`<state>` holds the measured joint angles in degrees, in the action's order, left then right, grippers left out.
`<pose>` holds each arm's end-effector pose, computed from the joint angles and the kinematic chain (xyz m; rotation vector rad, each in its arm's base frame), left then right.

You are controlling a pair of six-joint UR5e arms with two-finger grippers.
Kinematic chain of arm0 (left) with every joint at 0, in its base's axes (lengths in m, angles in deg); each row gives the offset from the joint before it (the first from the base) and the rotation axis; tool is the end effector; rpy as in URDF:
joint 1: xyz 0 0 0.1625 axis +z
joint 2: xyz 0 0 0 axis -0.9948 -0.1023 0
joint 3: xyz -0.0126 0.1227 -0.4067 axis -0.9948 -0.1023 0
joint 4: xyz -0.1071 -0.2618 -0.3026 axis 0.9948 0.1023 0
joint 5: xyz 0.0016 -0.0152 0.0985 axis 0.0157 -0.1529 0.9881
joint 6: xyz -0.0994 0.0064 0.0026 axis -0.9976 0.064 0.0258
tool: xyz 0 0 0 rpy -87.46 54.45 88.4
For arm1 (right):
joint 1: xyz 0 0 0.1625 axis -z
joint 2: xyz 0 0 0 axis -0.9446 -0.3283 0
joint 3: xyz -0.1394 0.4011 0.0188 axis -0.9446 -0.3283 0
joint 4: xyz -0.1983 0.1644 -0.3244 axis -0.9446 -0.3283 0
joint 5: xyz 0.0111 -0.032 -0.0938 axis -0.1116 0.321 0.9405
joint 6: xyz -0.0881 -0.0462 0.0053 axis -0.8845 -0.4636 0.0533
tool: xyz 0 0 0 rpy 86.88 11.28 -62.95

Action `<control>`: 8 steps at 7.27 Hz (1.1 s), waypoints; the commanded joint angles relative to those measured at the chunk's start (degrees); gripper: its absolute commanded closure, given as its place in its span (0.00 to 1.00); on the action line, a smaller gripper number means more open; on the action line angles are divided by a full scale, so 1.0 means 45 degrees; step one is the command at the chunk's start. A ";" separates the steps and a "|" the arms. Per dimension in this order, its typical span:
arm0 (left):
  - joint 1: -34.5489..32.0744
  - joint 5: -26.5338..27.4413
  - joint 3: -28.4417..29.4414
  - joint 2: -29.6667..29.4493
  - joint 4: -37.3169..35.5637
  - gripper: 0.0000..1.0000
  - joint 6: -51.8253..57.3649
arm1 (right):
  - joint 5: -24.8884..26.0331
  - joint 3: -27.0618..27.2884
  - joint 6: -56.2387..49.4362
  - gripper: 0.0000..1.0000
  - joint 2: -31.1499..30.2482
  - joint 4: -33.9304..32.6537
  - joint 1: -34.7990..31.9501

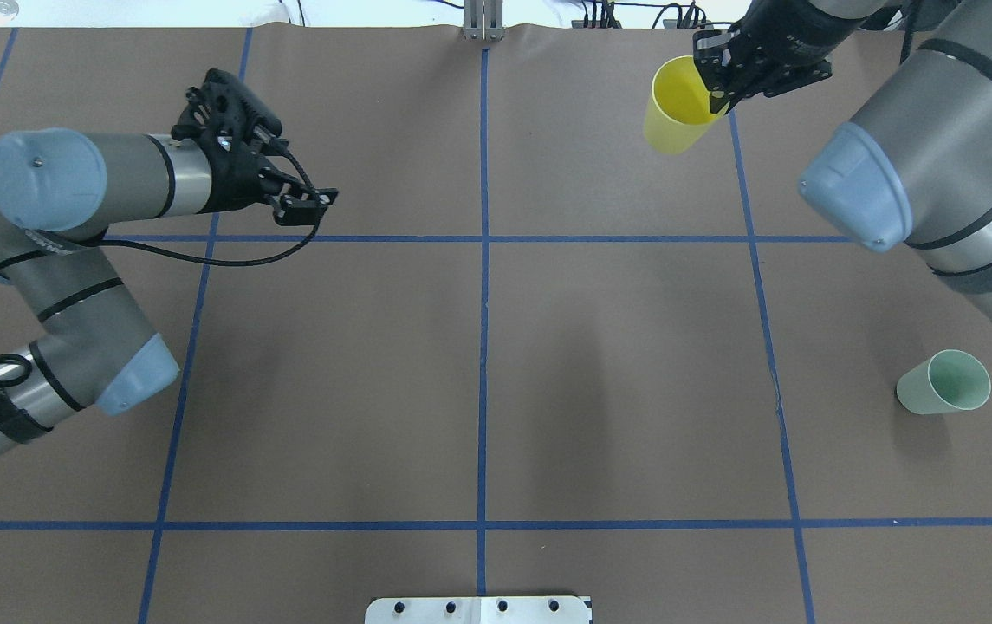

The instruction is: Transfer and stack yellow cup on green cup

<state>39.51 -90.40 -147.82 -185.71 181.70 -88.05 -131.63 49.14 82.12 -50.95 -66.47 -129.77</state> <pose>0.3764 -0.5342 0.3263 0.9761 0.8718 0.4195 -0.2484 -0.5669 0.1834 0.1738 -0.8726 0.1212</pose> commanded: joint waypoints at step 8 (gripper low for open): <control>-0.9201 -0.5069 0.0067 0.2850 -1.2223 0.00 0.9491 | -0.0196 0.1480 -0.3495 1.00 -0.2816 -0.0034 -0.1629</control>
<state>1.65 -112.95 -147.66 -173.70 133.58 -56.93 -132.45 54.39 69.88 -61.00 -66.55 -136.38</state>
